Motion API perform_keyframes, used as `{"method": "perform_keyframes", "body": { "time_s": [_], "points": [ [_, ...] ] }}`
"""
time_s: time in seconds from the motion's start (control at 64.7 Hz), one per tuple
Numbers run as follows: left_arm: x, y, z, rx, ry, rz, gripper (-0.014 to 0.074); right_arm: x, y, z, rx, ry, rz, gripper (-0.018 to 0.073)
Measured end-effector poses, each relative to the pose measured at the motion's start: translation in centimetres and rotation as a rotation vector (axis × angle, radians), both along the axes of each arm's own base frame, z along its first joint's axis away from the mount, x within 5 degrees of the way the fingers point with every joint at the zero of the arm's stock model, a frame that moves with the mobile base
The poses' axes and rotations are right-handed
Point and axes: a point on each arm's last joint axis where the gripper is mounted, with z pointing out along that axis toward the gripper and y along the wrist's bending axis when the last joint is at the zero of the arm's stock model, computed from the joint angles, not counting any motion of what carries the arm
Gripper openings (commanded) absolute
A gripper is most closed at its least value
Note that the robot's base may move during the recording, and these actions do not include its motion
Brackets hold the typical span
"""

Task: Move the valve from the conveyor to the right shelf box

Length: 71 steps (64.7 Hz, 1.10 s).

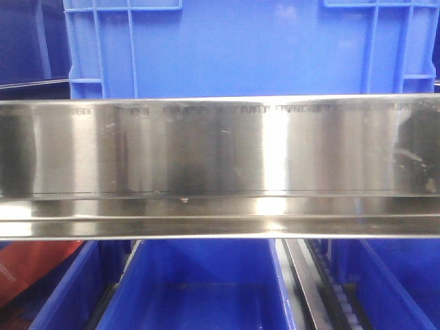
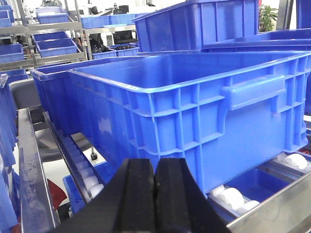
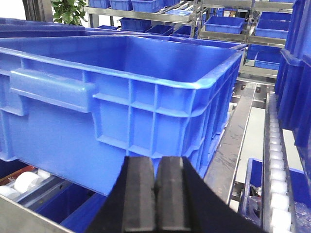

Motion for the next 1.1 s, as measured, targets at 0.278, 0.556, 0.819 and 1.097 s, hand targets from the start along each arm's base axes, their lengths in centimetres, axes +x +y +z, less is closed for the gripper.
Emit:
{"method": "perform_keyframes", "body": {
  "time_s": [0.278,0.556,0.819,1.097],
  "points": [
    [-0.4,1.8,-3.1,-0.019,0.016,0.222,-0.0111,0.0,0.0,0.0,0.0,0.0,0.0,-0.0162],
    [-1.1,3.2,-9.1,-0.053,-0.01,0.436,-0.0111,0.0,0.0,0.0,0.0,0.0,0.0,-0.0162],
    [-1.0,3.4,-11.8,-0.061,-0.034,0.475,-0.0111,0.0,0.0,0.0,0.001,-0.002,0.0,-0.0162],
    [-1.0,3.4,-11.7,-0.066,-0.045,0.475,-0.0111,0.0,0.0,0.0,0.001,-0.002,0.0,-0.0162]
  ]
}}
